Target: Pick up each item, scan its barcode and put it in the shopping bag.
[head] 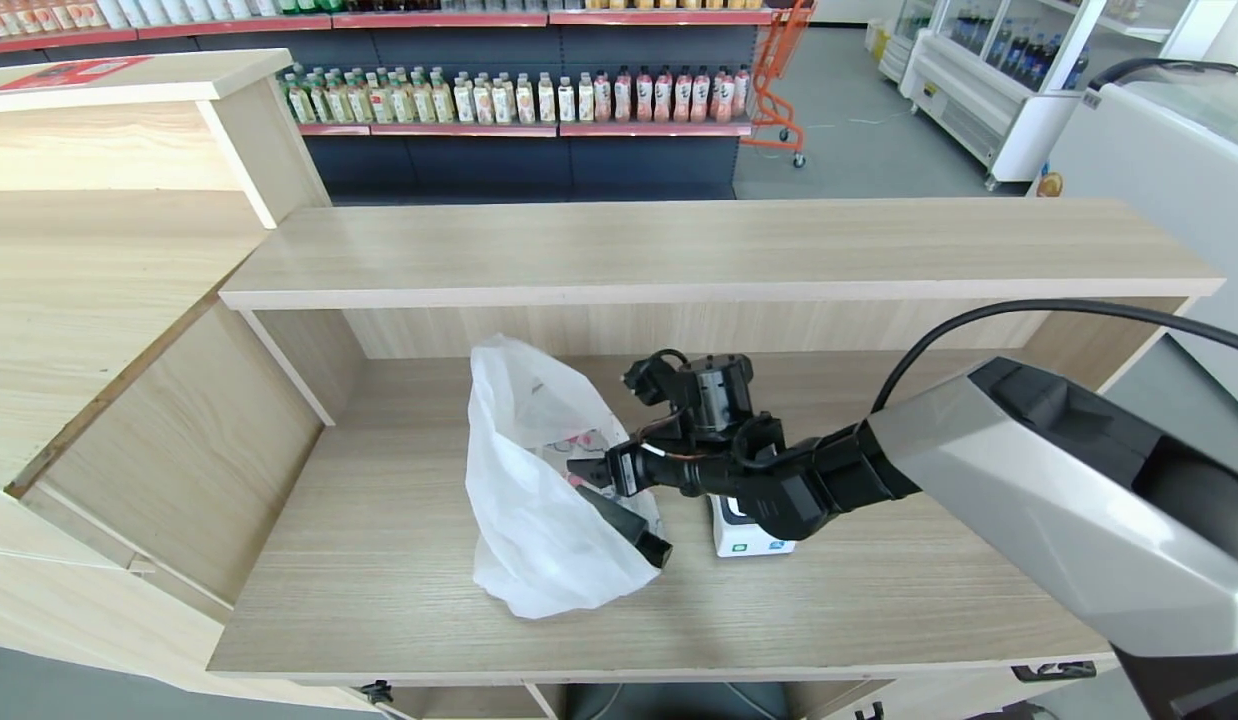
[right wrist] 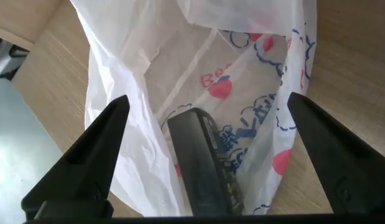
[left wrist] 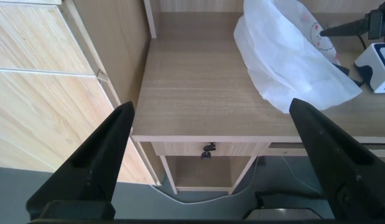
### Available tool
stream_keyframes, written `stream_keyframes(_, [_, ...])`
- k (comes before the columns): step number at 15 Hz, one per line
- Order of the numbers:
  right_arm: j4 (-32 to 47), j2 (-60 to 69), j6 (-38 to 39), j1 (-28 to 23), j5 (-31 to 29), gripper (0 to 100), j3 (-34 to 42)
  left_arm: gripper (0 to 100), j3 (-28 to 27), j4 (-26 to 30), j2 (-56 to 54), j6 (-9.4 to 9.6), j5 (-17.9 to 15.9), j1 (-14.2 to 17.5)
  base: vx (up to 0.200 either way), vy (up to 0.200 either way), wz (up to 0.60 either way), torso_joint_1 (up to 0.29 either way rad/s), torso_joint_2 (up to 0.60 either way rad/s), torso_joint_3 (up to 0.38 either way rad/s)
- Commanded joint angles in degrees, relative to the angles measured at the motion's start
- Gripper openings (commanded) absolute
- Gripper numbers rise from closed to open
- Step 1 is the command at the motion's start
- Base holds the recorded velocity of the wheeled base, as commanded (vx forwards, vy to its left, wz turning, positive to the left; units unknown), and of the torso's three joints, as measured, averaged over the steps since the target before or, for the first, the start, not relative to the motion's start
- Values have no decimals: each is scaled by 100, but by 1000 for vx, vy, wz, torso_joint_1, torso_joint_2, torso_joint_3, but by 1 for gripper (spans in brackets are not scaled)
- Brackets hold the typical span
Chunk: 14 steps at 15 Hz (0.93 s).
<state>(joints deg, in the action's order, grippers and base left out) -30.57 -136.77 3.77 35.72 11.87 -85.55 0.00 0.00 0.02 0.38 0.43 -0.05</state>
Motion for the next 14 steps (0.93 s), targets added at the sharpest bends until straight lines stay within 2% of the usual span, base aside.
stream_keyframes(1, [-1,467,432,-135,-1,100,390,100,0,0,-2,-3,1,-4,0,0,0,0,0,0])
stream_keyframes(5, [-1,1565,1434,-663,17,100,1753,100,0,0,-2,-3,1,5,0,0,0,0,0,0])
stream_keyframes(8, [227,2743,1838,-1155,-10,100,2421,100,0,0,-2,-3,1,-4,0,0,0,0,0,0])
stream_keyframes(11, [790,4290,1276,-1709,-45,100,3194,100,0,0,-2,-3,1,-4,0,0,0,0,0,0])
stream_keyframes(12, [1133,4958,502,-2210,-62,100,3590,100,0,0,-2,6,1,-4,0,0,0,0,0,0])
stream_keyframes(14, [1159,5380,142,-2623,-54,100,4047,100,0,0,-2,-3,1,5,0,0,0,0,0,0])
